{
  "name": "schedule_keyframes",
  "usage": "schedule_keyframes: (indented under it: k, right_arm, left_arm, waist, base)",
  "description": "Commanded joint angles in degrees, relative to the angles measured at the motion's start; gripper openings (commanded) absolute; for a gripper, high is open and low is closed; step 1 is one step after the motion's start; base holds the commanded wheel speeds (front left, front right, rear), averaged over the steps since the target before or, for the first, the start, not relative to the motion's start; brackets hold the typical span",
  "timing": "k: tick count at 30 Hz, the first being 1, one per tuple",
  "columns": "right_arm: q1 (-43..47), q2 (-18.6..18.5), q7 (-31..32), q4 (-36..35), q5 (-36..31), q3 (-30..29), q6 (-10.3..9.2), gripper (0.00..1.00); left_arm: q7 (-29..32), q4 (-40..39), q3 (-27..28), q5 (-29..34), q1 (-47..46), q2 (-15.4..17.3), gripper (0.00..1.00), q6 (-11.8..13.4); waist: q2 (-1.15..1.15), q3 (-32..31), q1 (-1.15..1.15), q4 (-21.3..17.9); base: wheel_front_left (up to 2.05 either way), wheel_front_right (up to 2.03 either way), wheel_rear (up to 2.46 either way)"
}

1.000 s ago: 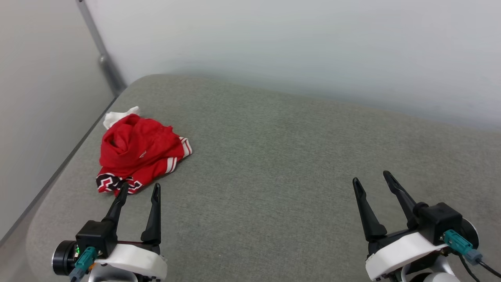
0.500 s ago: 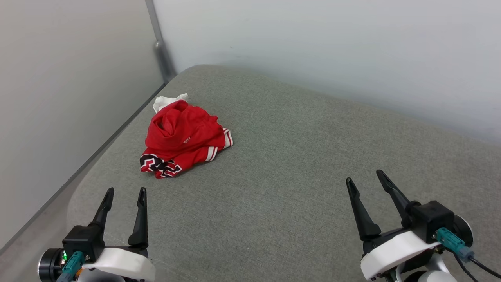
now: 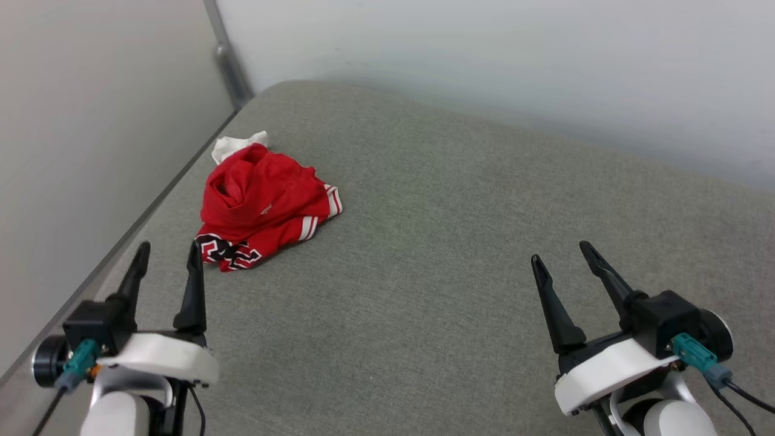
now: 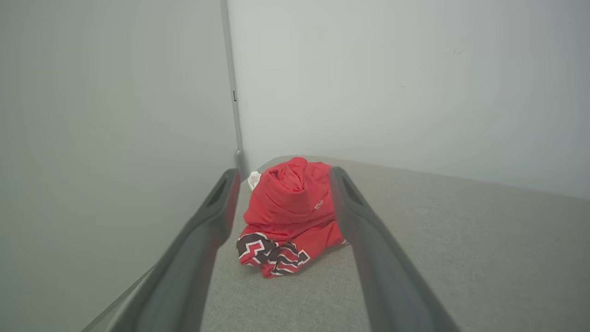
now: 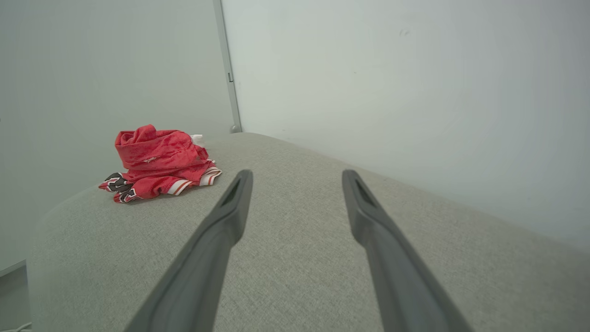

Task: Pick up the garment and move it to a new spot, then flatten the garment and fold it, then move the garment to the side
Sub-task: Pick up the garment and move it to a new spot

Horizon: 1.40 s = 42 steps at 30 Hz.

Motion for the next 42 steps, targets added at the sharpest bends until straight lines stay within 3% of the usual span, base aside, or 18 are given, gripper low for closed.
schedule_keyframes:
  k: [1, 12, 22, 29, 36, 37, 38, 39, 42]
  right_arm:
    - [-1.3, 0.1, 0.4, -0.8, -0.6, 0.1, -0.02, 1.0]
    - [-6.8, 0.0, 2.1, -3.8, -2.0, 0.7, -0.02, 1.0]
    - [-11.1, 0.0, -0.8, -1.8, -0.8, 0.8, -0.02, 1.0]
    - [-13.0, 0.0, -2.3, -0.2, -0.2, 0.8, -0.02, 1.0]
    - [-13.6, 0.0, -2.7, 0.3, 0.4, 0.3, -0.02, 1.0]
    - [-13.6, 0.0, -2.8, 0.4, 0.2, 0.3, -0.02, 1.0]
    - [-13.6, 0.0, -2.9, 0.5, 0.2, 0.2, -0.02, 1.0]
    - [-13.6, 0.0, -2.9, 0.6, 0.3, 0.0, -0.02, 1.0]
    - [-13.6, 0.0, -3.0, 0.7, 0.4, -0.4, -0.02, 1.0]
  left_arm:
    - [0.4, 0.8, -0.3, -0.9, -2.8, 1.2, 1.0, -0.1]
    - [14.5, 4.9, -4.7, -10.2, -20.9, 13.8, 1.0, -0.1]
    - [29.3, 16.3, -9.3, -18.3, -29.8, 23.6, 1.0, -0.1]
    - [38.5, 27.8, -11.7, -23.0, -32.3, 27.2, 1.0, -0.1]
    - [45.1, 39.1, -12.6, -25.3, -33.2, 26.0, 1.0, 1.1]
    - [46.1, 40.5, -12.8, -25.6, -33.3, 25.5, 0.92, 1.2]
    - [47.0, 41.6, -13.0, -25.8, -33.3, 25.0, 0.37, 1.1]
    - [46.5, 42.1, -12.9, -26.2, -33.6, 24.7, 0.0, 1.0]
    - [45.2, 42.6, -13.2, -25.8, -34.5, 24.7, 0.0, 0.8]
  waist:
    - [0.0, 2.4, 0.0, -1.6]
    - [0.0, 14.0, 0.0, -8.4]
    - [0.0, 21.7, 0.0, -14.1]
    - [0.0, 23.7, 0.0, -16.3]
    - [0.0, 24.3, 0.0, -16.8]
    - [0.0, 24.2, 0.0, -16.8]
    - [0.0, 24.1, 0.0, -16.8]
    - [0.0, 24.0, 0.0, -16.7]
    - [0.0, 23.6, 0.0, -16.5]
  base:
    - [0.0, 0.0, 0.0]
    - [0.0, 0.0, 0.0]
    - [0.0, 0.0, 0.0]
    - [0.0, 0.0, 0.0]
    - [0.0, 0.0, 0.0]
    - [0.0, 0.0, 0.0]
    - [0.0, 0.0, 0.0]
    - [0.0, 0.0, 0.0]
    - [0.0, 0.0, 0.0]
